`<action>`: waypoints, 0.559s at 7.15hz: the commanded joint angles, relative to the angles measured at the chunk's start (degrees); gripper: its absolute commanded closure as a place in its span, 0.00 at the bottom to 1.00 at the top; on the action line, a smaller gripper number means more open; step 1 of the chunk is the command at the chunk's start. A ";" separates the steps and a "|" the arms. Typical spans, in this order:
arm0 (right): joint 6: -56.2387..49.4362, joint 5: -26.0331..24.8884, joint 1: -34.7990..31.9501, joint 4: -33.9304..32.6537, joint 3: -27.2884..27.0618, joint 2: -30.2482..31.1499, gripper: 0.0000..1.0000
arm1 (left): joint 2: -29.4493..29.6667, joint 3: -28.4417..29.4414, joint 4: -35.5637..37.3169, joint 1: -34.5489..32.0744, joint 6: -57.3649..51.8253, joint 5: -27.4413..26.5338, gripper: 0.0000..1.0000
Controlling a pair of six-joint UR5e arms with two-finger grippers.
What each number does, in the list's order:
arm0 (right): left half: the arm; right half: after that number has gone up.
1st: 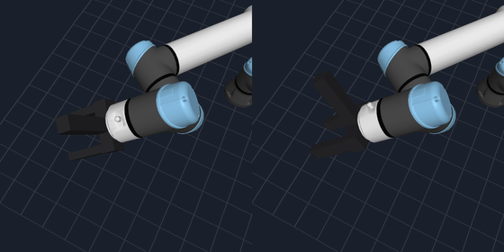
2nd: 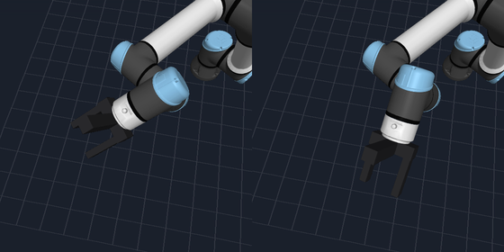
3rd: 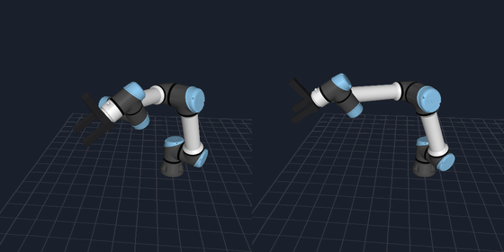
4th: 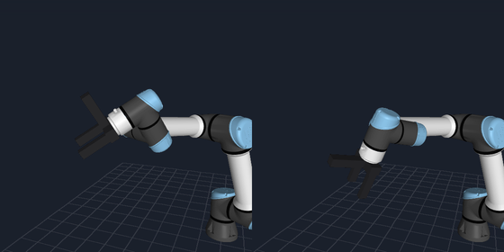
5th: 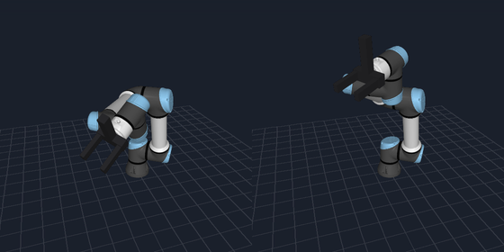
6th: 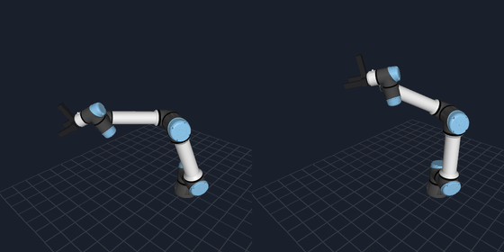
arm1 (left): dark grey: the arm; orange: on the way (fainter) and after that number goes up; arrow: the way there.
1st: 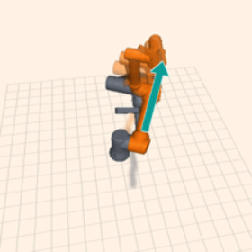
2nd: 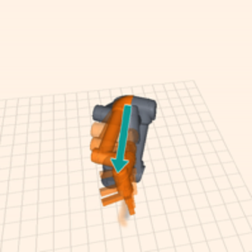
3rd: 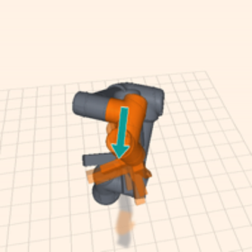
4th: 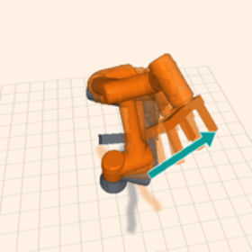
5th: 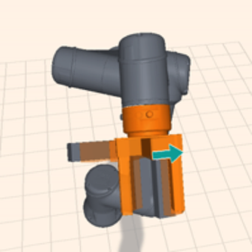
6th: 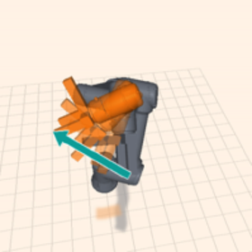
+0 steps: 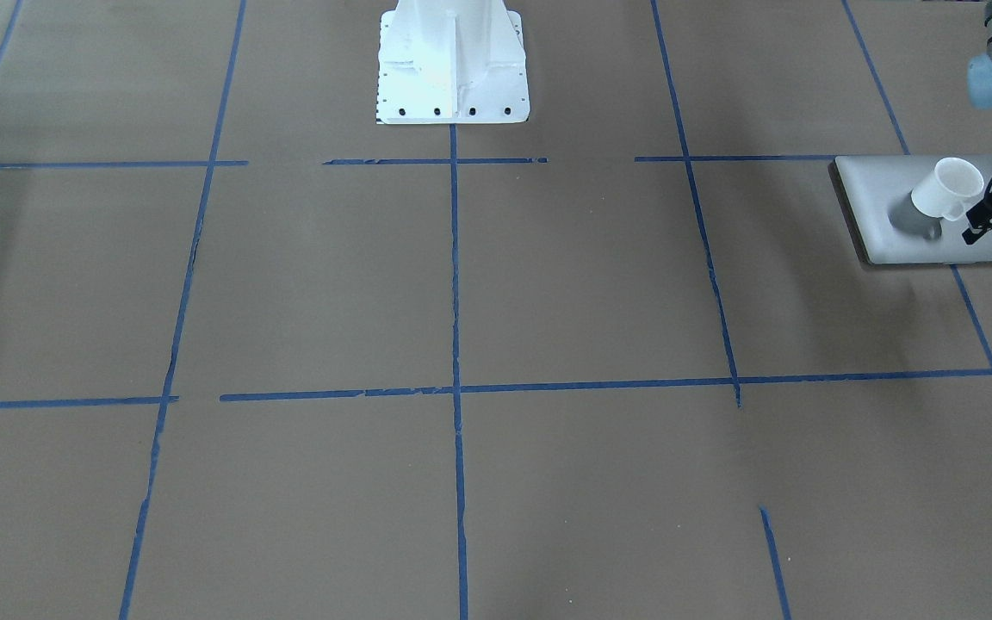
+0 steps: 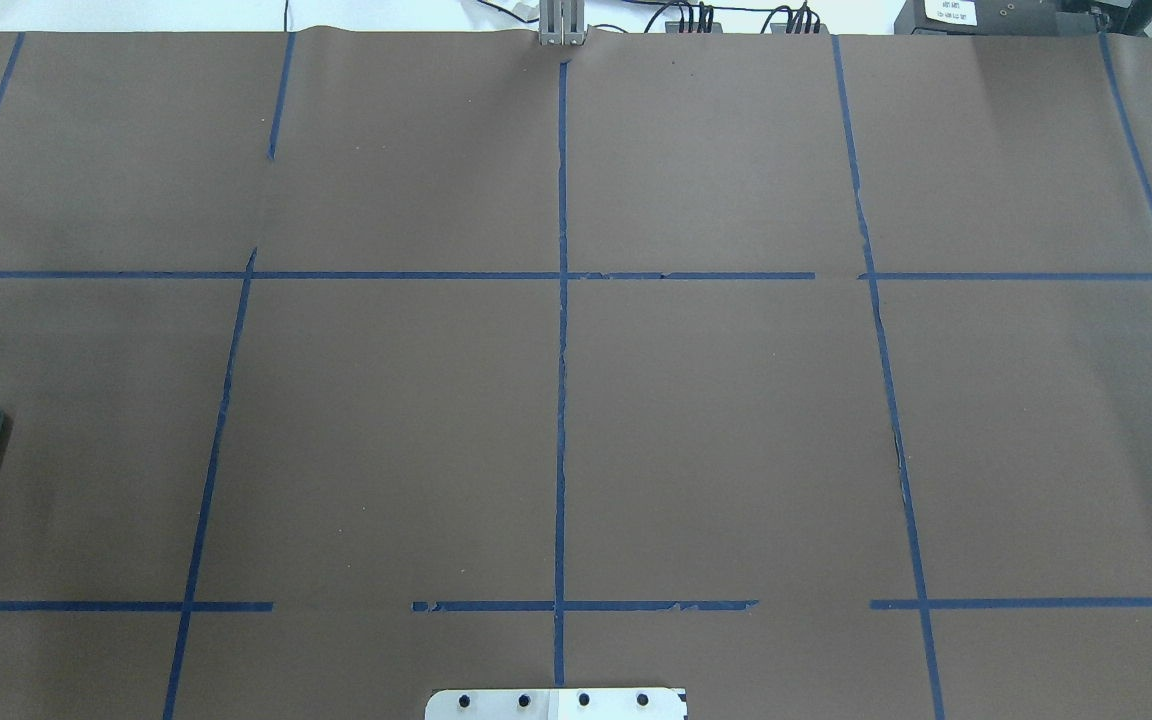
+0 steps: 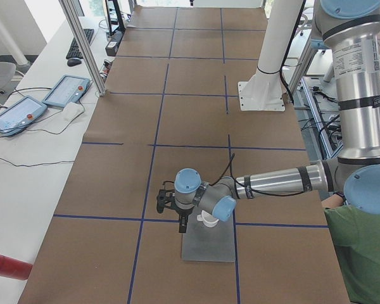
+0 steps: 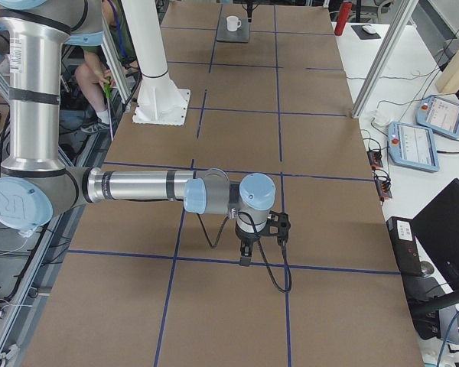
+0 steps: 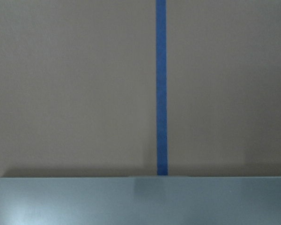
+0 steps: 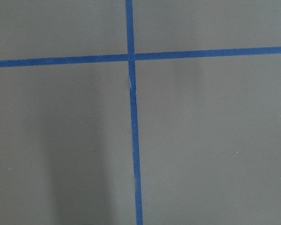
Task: Place cup on laptop
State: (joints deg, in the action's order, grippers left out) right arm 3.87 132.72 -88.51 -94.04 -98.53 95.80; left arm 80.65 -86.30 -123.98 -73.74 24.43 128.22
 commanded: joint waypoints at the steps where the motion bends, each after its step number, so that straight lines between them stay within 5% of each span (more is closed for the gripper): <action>1: 0.00 0.00 0.00 0.00 0.00 0.00 0.00 | 7.48 -0.54 13.71 -4.72 -9.00 -0.51 0.00; 4: 0.00 0.00 0.00 0.00 0.00 0.00 0.00 | 11.37 -0.62 26.66 -13.41 -26.66 0.18 0.00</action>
State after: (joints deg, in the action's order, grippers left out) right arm 3.87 132.71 -88.51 -94.04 -98.53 95.80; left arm 91.07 -86.77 -101.81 -83.29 4.98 127.98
